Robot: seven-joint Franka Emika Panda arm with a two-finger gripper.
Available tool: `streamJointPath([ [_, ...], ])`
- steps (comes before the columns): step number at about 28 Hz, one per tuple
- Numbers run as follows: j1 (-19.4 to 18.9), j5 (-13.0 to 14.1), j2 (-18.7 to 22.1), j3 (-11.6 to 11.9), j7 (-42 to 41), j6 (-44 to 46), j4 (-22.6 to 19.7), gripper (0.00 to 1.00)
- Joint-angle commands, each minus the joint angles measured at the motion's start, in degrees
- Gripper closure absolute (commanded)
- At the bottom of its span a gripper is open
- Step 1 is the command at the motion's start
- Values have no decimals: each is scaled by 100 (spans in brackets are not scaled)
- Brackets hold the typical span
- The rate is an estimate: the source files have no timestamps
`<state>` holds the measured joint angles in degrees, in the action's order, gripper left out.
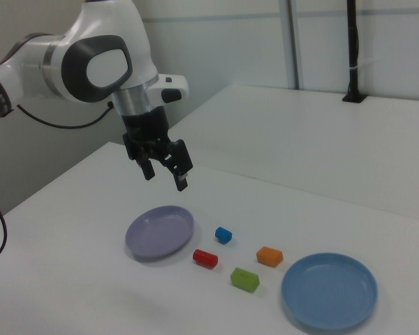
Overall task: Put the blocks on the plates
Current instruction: 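Move the gripper down toward the green block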
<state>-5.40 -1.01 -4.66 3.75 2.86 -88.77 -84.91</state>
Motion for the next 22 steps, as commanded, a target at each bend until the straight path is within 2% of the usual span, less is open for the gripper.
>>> streamJointPath([
  [1,12,180,70,126,-702,-26,-61,1],
  [5,171,435,35,126,-717,-35,-69,4],
  [7,215,567,-87,117,-725,-44,-61,13],
  [8,215,567,-114,117,-725,-61,-61,14],
  [10,215,532,-193,117,-725,-166,-61,13],
  [11,215,523,-220,109,-717,-271,-61,9],
  [12,215,523,-237,109,-690,-385,-78,1],
  [15,215,436,-386,100,-690,-746,-166,0],
  [18,215,191,-510,100,-647,-1175,-341,0],
  [22,232,146,-536,109,-646,-1704,-728,0],
])
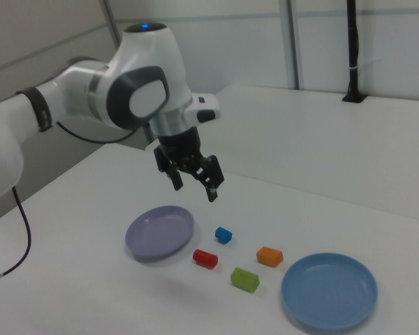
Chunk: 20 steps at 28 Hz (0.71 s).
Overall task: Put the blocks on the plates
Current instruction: 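Move the gripper down toward the green block, then close the gripper on the green block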
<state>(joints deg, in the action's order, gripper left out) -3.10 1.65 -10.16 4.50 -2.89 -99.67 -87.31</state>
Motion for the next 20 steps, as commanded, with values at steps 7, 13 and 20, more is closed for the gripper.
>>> streamJointPath([
  [7,274,-138,-212,33,-150,-1676,-1305,0],
  [13,284,-647,-1004,33,-141,-2275,-1332,0],
  [20,337,-868,-1550,33,-141,-3032,-1332,0],
])
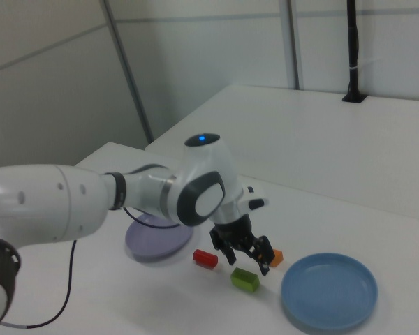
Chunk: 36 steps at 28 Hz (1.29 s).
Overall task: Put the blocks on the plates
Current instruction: 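Close the gripper on the green block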
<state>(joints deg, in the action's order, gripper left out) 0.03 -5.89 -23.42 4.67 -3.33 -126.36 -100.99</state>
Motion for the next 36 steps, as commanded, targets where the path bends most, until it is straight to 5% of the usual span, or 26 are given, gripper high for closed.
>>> streamJointPath([
  [1,23,-115,-233,16,-97,-380,35,0],
  [28,-29,-106,-84,-28,-352,437,-96,0],
  [31,-21,-71,-101,-36,-335,411,-96,25],
  [36,-20,-44,-110,-36,-335,376,-88,47],
])
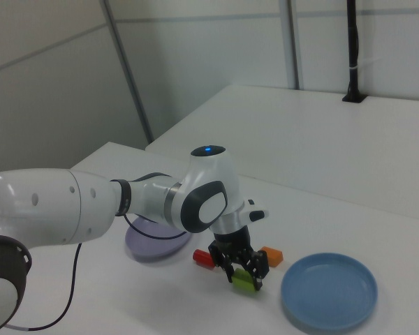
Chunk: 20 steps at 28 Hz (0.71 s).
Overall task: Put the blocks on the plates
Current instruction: 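Close the gripper on the green block, then carry the green block onto the light blue plate and release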
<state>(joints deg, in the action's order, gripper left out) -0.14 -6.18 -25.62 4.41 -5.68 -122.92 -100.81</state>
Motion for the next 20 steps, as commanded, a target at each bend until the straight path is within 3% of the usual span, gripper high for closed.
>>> streamJointPath([
  [1,-4,3,109,-10,-99,23,-97,61],
  [3,5,12,118,-10,-117,23,-70,75],
  [5,22,12,144,-10,-117,40,-44,81],
  [14,154,73,610,33,-345,471,193,81],
  [20,356,73,663,69,-363,533,395,80],
])
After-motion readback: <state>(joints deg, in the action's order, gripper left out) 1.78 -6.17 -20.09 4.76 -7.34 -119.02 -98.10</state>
